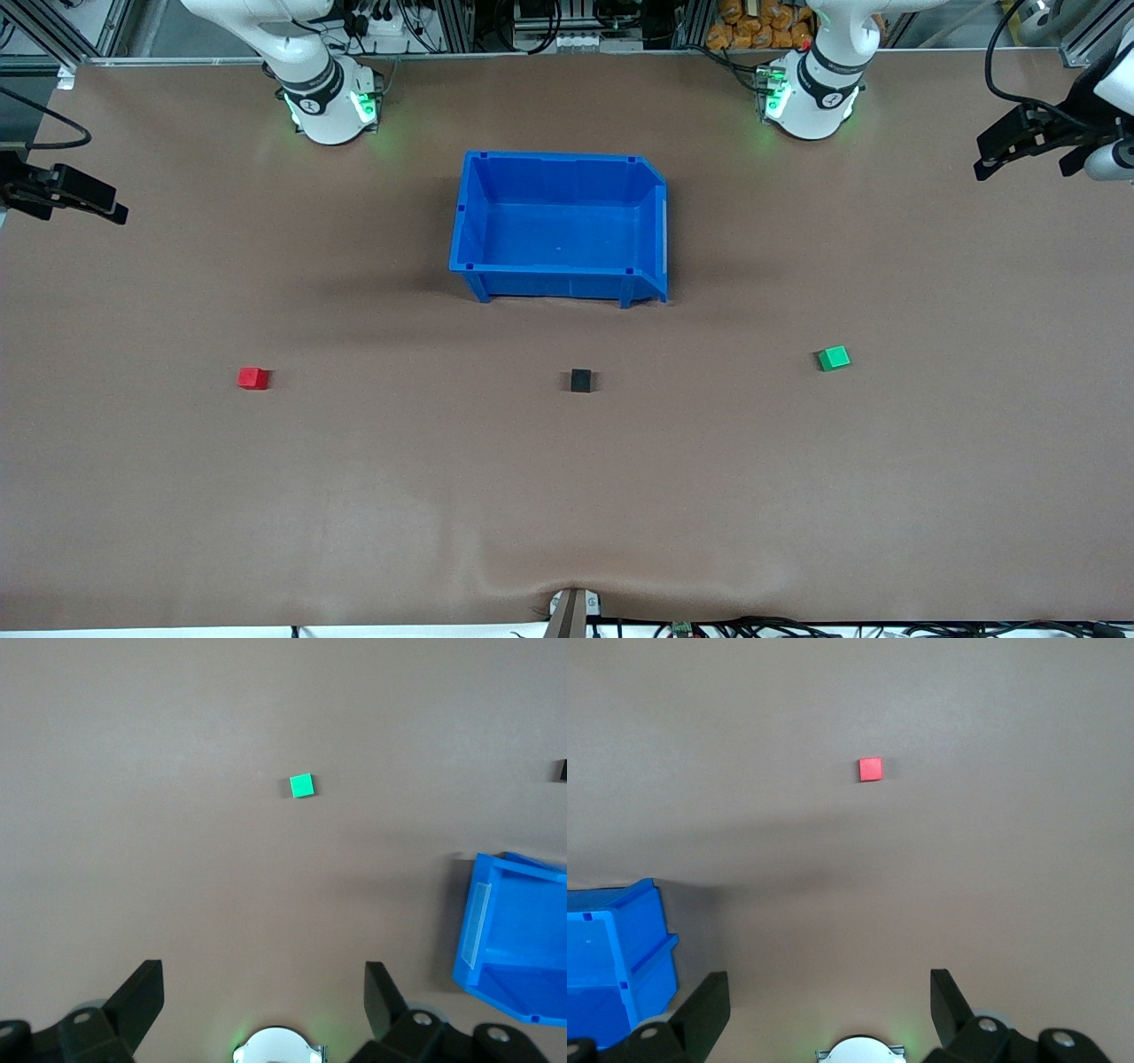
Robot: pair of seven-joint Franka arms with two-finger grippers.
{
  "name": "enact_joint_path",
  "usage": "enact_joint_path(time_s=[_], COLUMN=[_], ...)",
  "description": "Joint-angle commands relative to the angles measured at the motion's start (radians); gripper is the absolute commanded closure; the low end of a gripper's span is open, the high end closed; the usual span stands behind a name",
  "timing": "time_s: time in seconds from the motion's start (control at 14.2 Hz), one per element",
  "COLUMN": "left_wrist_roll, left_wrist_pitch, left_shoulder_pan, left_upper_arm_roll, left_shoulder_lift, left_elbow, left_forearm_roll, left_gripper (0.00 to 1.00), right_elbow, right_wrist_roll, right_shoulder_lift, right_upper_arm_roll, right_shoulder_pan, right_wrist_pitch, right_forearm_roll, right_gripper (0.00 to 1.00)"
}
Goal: Attach green and red cubes to black cube
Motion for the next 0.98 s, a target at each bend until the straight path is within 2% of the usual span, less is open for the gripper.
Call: enact_joint_path(time_s=[0.0,0.35,0.91], left_wrist_roll=[0.003,0.001,-0.01], left_wrist_pitch=[-0.027,-0.024,-0.019], left_shoulder_pan=[0.0,-0.002,-0.003], left_upper_arm_roll=[-0.002,-0.004,-0.005], left_shoulder_lift=[0.015,0.018,0.016], left_elbow=[0.029,0.028,0.019], left_forearm_roll=[-0.017,-0.048,-0.046], left_gripper=[0.0,0.0,0.0], right_elbow=[-0.011,-0.013,-0.005], right_wrist_roll=[-0.008,0.006,0.006], right_shoulder_lift=[-0.019,-0.007,0.007], right_upper_arm_roll=[-0.006,0.002,-0.001], right_shoulder_pan=[0.004,0.057,0.024], right_wrist_pitch=[0.006,0.021,0.052], right_forearm_roll=[-0.007,-0.024,-0.038], right_gripper=[0.0,0.0,0.0])
